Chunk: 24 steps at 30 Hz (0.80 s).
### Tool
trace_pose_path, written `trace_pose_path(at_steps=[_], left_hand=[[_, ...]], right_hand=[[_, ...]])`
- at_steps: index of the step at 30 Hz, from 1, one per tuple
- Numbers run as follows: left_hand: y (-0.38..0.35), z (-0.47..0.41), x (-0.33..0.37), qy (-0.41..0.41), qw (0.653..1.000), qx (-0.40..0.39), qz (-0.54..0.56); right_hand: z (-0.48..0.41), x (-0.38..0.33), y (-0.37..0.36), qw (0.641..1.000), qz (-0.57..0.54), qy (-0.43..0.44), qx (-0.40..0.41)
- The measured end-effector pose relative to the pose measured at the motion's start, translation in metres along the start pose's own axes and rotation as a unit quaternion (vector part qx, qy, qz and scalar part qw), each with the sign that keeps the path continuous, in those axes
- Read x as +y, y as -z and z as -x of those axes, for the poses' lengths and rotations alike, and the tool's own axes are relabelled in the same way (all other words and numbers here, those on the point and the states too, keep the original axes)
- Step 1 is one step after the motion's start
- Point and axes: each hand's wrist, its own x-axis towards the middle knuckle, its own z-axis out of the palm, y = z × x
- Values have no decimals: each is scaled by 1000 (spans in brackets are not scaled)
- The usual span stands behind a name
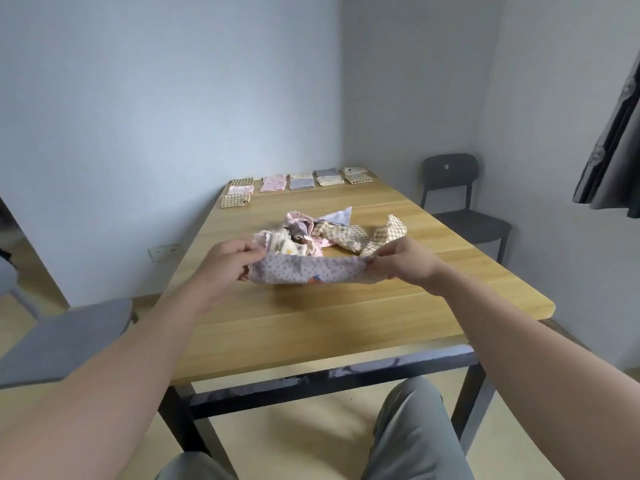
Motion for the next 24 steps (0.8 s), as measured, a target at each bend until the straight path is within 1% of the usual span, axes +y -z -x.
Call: trace_pose_path(at_steps=[2,4,7,11,15,17,19,24], left_hand=[[-5,11,-17,25,999,-37,-25],[-9,20,-29,47,996,-59,-40],[-12,23,-43,66,993,-79,-49],[-14,12,-56,26,995,-43,-91],[-21,-12,-71,-11,992,6,-126],[-25,-25,-79,-16,990,27,-140],[-27,-35,-88,-14,989,36,-141],[-35,-54,-116,-2,981,35,-189]], right_hand=[[7,13,-9,997,48,-31,-56],[10,24,-18,992,69,-55,-95],[11,35,-28,991,65,-60,-102],[2,42,-34,995,52,-45,-68],[-21,48,-43,999,19,-18,24],[-36,52,-50,996,43,-12,75],[-48,57,-58,991,77,-6,107],[-65,81,-78,978,160,10,131]])
